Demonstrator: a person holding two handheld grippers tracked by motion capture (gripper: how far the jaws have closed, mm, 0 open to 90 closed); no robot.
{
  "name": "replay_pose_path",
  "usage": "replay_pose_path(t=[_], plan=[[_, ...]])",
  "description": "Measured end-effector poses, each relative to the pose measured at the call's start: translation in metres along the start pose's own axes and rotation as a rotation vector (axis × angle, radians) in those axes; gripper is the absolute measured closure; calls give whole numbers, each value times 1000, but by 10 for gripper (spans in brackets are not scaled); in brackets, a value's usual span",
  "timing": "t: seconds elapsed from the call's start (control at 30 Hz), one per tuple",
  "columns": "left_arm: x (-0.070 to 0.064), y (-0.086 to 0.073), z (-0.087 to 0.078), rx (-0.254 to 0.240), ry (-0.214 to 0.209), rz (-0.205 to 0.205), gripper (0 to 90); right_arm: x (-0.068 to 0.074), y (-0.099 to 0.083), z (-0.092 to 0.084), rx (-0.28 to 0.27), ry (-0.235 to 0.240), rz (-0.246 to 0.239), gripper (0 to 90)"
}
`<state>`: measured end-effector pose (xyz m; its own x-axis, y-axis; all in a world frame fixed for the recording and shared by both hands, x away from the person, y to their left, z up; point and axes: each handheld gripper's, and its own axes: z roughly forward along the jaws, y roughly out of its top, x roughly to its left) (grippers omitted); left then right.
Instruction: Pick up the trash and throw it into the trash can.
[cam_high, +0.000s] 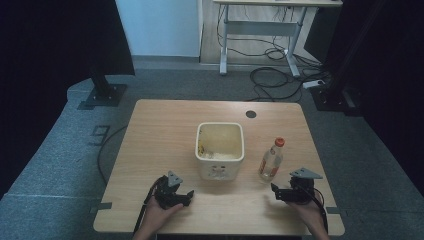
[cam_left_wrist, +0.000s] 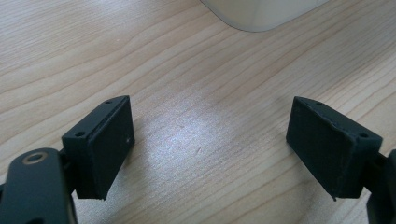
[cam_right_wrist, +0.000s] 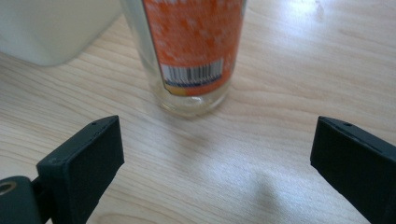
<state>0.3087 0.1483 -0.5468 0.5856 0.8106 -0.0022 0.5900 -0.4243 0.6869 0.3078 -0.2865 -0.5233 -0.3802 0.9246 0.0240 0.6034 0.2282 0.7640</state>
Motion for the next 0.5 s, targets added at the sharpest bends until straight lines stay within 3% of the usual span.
replay_pose_path(t=[0.13,0.5], plan=[[0,0,0,0,0,0,152,6,8,-6,-34,38,2,27],[0,0,0,0,-1,0,152,14,21,-10,-70,41,-12,48]])
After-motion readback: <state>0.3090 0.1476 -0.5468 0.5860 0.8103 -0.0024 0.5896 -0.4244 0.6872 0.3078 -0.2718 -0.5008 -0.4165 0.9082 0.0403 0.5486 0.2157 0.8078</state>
